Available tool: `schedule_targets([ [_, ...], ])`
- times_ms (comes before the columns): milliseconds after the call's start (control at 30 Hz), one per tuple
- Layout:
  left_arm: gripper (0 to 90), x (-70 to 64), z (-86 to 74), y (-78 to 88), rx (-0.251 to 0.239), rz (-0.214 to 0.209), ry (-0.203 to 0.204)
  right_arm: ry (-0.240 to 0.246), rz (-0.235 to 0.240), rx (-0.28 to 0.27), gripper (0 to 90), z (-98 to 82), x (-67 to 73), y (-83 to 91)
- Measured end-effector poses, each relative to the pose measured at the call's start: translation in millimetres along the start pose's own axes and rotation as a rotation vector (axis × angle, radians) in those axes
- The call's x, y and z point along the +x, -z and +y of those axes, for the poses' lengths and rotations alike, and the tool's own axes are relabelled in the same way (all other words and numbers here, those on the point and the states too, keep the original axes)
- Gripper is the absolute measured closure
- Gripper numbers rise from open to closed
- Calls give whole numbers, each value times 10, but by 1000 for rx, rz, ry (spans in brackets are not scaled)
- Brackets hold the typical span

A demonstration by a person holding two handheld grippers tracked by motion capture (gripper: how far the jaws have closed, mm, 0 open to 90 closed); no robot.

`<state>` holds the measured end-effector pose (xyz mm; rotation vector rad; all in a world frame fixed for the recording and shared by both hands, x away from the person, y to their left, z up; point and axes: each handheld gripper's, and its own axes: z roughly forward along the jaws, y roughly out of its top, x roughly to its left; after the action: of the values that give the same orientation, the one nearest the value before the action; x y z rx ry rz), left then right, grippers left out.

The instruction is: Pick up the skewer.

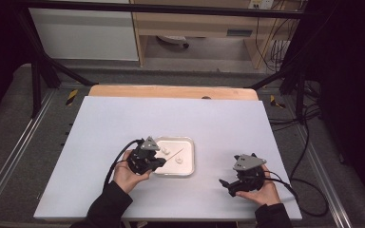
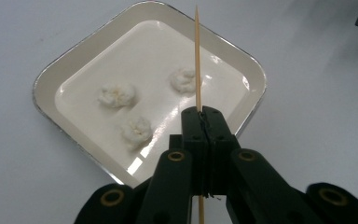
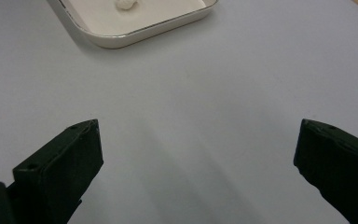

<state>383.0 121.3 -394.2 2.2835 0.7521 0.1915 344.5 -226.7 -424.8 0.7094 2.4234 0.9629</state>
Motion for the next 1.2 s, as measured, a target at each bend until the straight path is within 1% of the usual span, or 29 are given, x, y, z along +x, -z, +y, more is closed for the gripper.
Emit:
schedule_targets([
  [33,886,-12,13,-4,2,-7,-5,21,0,5,20,18,16,0],
  [67,887,-26,26,-4,6,-9,-12,55,-8,16,22,58,50,3],
  [100,887,-43,38,-9,8,-11,-17,55,-8,16,22,58,50,3],
  [167,887,-71,64,-21,12,-16,-27,85,-10,22,25,97,81,4],
  [200,886,-84,79,-27,16,-18,-33,118,-14,28,29,134,104,1],
  [233,886,-97,93,-34,18,-19,-39,118,-14,28,29,134,104,1],
  [333,887,-135,135,-61,29,-26,-55,174,-25,40,42,184,143,-10],
  [433,887,-178,175,-90,42,-31,-73,215,-26,54,55,226,191,-25],
  [467,886,-194,189,-97,48,-34,-81,246,-31,59,70,254,223,-31],
  [500,886,-213,202,-107,49,-37,-88,246,-31,59,70,254,223,-31],
  [533,886,-231,215,-115,53,-40,-95,259,-29,57,78,266,239,-32],
  [667,887,-298,271,-156,73,-50,-123,324,-40,57,106,304,299,-32],
  [700,886,-318,287,-171,77,-52,-129,355,-38,51,127,322,321,-38],
  [733,886,-337,305,-184,83,-56,-136,355,-38,51,127,322,321,-38],
  [833,887,-401,357,-225,94,-67,-156,394,-40,49,155,346,353,-49],
  [900,887,-447,395,-255,104,-71,-170,429,-43,54,178,360,370,-56],
  [933,887,-470,415,-269,108,-73,-179,462,-48,57,199,370,382,-62],
  [967,887,-492,434,-284,111,-77,-184,462,-48,57,199,370,382,-62],
  [1000,887,-513,455,-298,117,-80,-191,479,-49,57,208,376,384,-64],
  [1033,887,-536,474,-312,116,-81,-195,506,-56,51,243,383,389,-65],
  [1067,887,-558,494,-328,121,-84,-200,506,-56,51,243,383,389,-65],
  [1100,886,-579,510,-344,123,-84,-208,528,-65,45,269,388,391,-64],
  [1133,886,-598,527,-360,128,-86,-215,528,-65,45,269,388,391,-64],
  [1167,886,-614,542,-383,130,-91,-225,538,-65,44,286,388,393,-60],
  [1200,887,-640,550,-405,125,-87,-221,554,-68,41,297,388,393,-61],
])
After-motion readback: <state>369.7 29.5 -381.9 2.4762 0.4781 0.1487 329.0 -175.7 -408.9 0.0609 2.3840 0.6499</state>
